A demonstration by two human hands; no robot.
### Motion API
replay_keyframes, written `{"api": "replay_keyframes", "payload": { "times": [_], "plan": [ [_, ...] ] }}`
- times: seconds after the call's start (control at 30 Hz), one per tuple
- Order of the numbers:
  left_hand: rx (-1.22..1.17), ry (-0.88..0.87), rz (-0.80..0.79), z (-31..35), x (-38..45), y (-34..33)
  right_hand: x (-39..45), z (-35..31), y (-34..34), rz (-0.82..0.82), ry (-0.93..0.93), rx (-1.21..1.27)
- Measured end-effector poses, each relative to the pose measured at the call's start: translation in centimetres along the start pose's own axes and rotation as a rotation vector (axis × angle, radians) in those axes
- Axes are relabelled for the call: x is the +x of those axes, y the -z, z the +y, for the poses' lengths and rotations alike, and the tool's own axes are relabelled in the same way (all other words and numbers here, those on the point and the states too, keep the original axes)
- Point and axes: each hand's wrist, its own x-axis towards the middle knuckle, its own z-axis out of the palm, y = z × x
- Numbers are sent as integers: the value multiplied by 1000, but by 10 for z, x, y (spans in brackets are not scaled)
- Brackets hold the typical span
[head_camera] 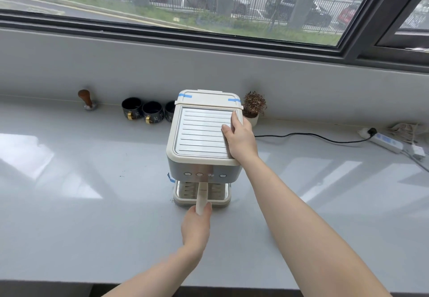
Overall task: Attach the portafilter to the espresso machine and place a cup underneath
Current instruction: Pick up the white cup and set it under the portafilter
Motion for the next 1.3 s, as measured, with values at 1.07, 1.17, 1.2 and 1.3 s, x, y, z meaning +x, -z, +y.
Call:
{"api": "replay_keyframes", "payload": {
  "times": [1.07,1.17,1.2,1.3],
  "plan": [
    [624,-969,283,128,39,81,-153,246,49,89,-918,399],
    [637,-960,270,128,38,82,-155,235,44,60,-843,340],
    [640,-956,266,128,37,82,-156,230,42,50,-819,299],
    [647,-950,267,128,38,83,-152,206,34,-55,-730,203]
  ]
}}
